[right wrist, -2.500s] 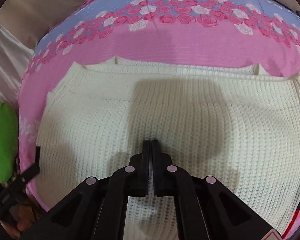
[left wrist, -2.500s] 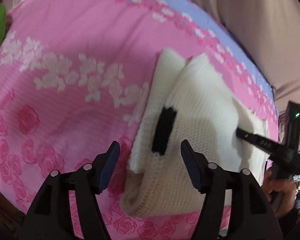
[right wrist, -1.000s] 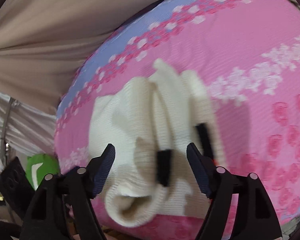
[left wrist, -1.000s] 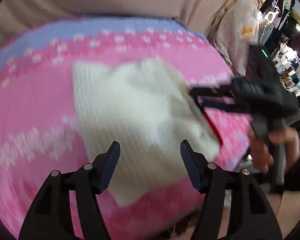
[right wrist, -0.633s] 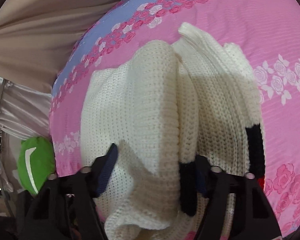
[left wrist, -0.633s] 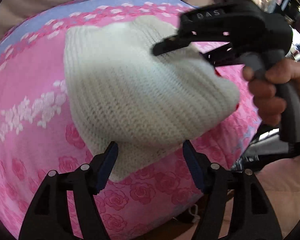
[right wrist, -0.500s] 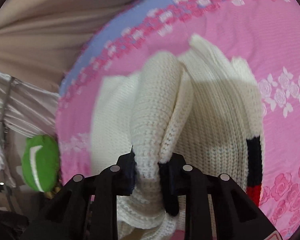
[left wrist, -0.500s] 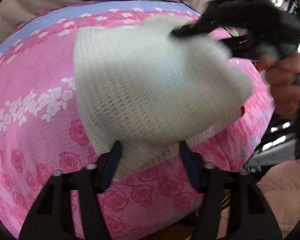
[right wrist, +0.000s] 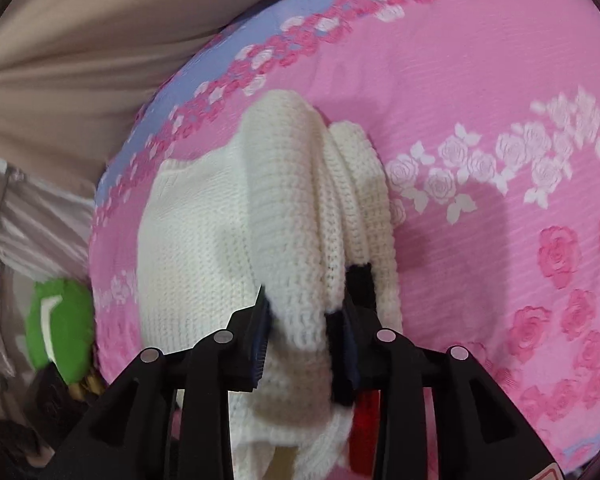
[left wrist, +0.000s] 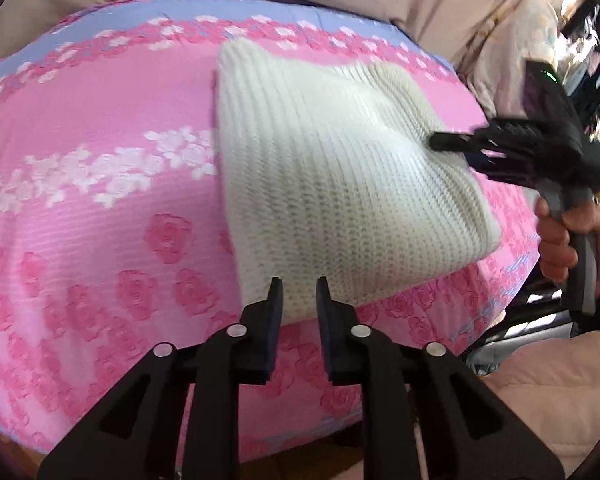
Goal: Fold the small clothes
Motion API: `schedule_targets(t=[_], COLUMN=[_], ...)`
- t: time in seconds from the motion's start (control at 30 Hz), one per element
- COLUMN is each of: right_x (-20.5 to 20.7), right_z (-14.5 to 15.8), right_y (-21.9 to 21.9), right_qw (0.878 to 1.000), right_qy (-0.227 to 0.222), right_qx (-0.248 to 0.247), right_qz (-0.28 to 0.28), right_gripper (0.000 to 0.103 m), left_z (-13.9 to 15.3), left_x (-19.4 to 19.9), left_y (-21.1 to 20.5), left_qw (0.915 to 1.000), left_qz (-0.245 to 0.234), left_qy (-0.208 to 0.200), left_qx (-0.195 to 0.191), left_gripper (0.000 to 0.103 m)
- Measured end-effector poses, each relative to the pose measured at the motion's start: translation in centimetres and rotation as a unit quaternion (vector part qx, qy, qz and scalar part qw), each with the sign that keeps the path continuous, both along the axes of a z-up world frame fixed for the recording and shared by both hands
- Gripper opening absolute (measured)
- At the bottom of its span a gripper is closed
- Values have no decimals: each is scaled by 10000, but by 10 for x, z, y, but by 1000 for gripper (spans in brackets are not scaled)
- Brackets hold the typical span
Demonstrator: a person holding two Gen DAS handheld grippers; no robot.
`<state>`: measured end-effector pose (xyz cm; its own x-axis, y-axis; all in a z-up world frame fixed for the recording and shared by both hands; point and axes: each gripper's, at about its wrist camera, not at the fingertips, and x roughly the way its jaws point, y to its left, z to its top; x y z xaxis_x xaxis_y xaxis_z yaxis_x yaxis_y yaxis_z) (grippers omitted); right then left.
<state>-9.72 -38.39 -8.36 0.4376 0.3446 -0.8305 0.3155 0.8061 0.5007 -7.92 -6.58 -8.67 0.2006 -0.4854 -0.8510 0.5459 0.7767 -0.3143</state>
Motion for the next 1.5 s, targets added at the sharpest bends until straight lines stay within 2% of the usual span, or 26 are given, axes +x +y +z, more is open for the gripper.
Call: schedule_targets(t=[0.03,0.13,0.27,0.3,0.33,0.37,0.47,0.53,0.6,0.63,0.67,0.7,0.77,0.8,0.83,0.93,1.03,1.1,1.17,1.23,1.27,1.3,1.33,1.37,1.43,1.5], right_x=[-5,-28,-46,-47,-47,-46,-57,-64,-68,-69,-69,-68,-65,-64,-65,-52,-19,1,22,45,55,61,68,68,59,59], right_z=[9,29,16,13,8,7,29,28,-2,-23,-43,-42,-22,-12,0,33,49,50,45,32,24,17,14,18,41,34], right_y=[2,10,35,41,47,48,32,21,10,7,5,4,2,0,-5,-15,-26,-32,-37,-33,-31,-23,-17,-17,-20,-29], right_qw=[9999,9995,9977,9969,9962,9962,9986,9989,9980,9970,9952,9954,9965,9973,9982,9987,9979,9979,9984,9989,9989,9987,9983,9979,9951,9950], right_qy=[-84,-223,151,196,228,251,-180,-131,301,561,767,743,578,480,349,-22,-306,-349,-387,-240,-176,-120,-67,-162,-703,-669], right_qx=[-96,-112,-32,-44,-44,-20,3,-167,-339,-217,139,194,59,38,31,-228,-459,-476,-375,-390,-375,-395,-428,-458,-589,-699], right_qz=[59,217,658,758,841,833,502,427,443,494,586,568,602,556,494,460,349,248,143,129,219,304,395,421,360,233], right_gripper=[41,57,58,53,23,8,9,9,9,8,8,7,11,17,28,46,47,47,47,47,45,22,14,14,13,13], left_z=[9,27,37,36,33,30,14,-1,-11,-14,-15,-15,-10,-7,-1,20,37,40,35,18,12,8,6,7,6,2], left_x=[1,10,27,30,33,34,38,40,39,37,37,35,34,35,33,33,41,49,57,66,68,69,70,69,67,66], left_y=[8,18,3,-7,-16,-24,-39,-42,-44,-46,-48,-48,-46,-45,-43,-40,-48,-57,-63,-68,-69,-70,-70,-71,-73,-78], left_qw=[9999,9989,9983,9988,9992,9995,9993,9982,9975,9971,9969,9968,9969,9972,9975,9979,9975,9968,9969,9967,9963,9959,9956,9955,9953,9951], left_qz=[111,390,442,379,341,304,259,327,331,324,296,290,345,372,412,523,568,629,657,734,775,809,824,820,793,761], left_qy=[-29,-73,-110,-100,-101,-88,69,249,323,259,182,136,98,71,18,-209,-394,-473,-398,-158,-84,-44,-68,-113,-195,-243], left_qx=[-96,-266,-352,-298,-172,-36,262,428,530,635,708,732,698,652,580,333,122,169,159,291,353,399,432,463,511,581], left_gripper=[31,38,39,39,38,38,38,40,40,40,40,40,40,40,38,38,39,39,39,38,38,38,38,38,39,39])
